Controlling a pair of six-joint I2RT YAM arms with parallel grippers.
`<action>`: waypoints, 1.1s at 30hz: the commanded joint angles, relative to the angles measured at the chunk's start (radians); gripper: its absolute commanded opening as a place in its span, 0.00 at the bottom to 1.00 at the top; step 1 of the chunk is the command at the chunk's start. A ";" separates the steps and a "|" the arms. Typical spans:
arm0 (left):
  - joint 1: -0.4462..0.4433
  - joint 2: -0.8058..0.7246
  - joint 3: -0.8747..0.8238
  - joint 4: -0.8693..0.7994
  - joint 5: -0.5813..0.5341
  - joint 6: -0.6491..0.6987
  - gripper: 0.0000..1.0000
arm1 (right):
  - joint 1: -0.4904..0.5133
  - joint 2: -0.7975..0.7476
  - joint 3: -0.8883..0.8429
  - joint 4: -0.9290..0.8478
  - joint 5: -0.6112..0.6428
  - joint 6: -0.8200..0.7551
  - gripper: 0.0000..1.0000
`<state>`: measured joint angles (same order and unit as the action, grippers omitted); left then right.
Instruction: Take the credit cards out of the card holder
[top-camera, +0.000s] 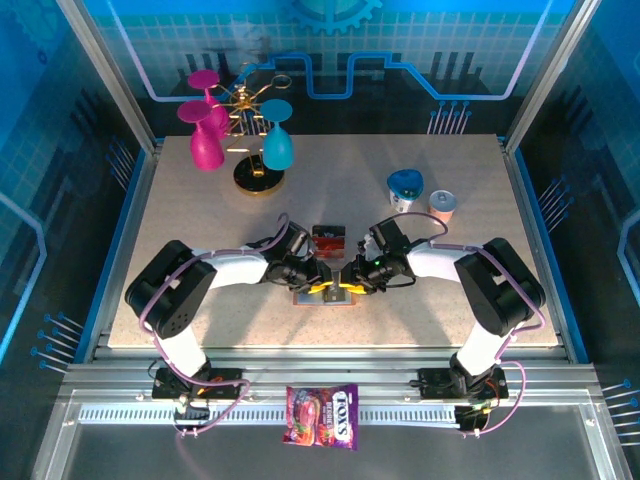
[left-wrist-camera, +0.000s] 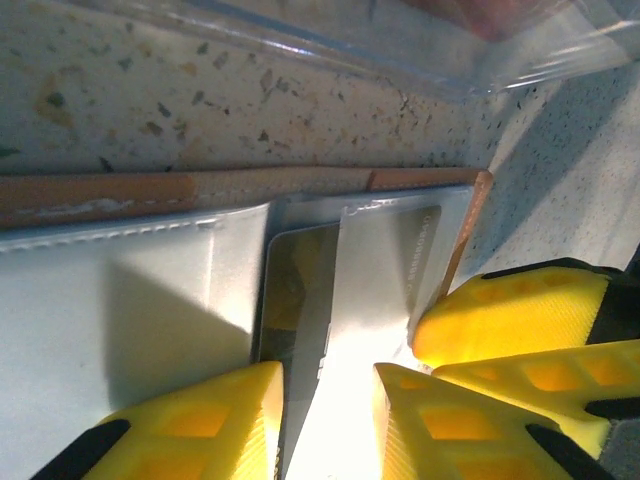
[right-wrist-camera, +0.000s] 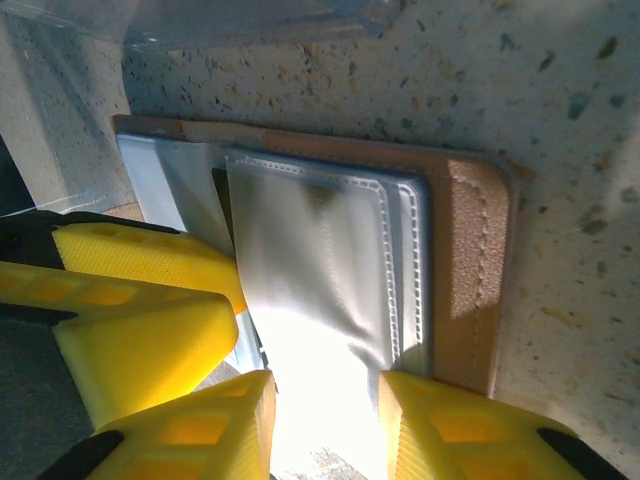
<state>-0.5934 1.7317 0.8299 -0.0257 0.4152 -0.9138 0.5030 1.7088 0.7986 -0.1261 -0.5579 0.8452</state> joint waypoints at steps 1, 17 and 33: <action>-0.005 -0.030 0.017 -0.080 -0.040 0.034 0.31 | 0.002 0.022 0.008 -0.024 0.003 -0.014 0.35; 0.009 -0.086 -0.023 -0.038 -0.055 -0.003 0.35 | 0.009 -0.049 0.029 -0.054 0.010 -0.008 0.35; 0.020 -0.055 -0.065 0.025 -0.021 -0.041 0.35 | 0.062 0.004 0.075 -0.047 0.011 -0.003 0.35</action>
<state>-0.5789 1.6707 0.7830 -0.0326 0.3725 -0.9325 0.5529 1.6810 0.8593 -0.1627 -0.5510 0.8455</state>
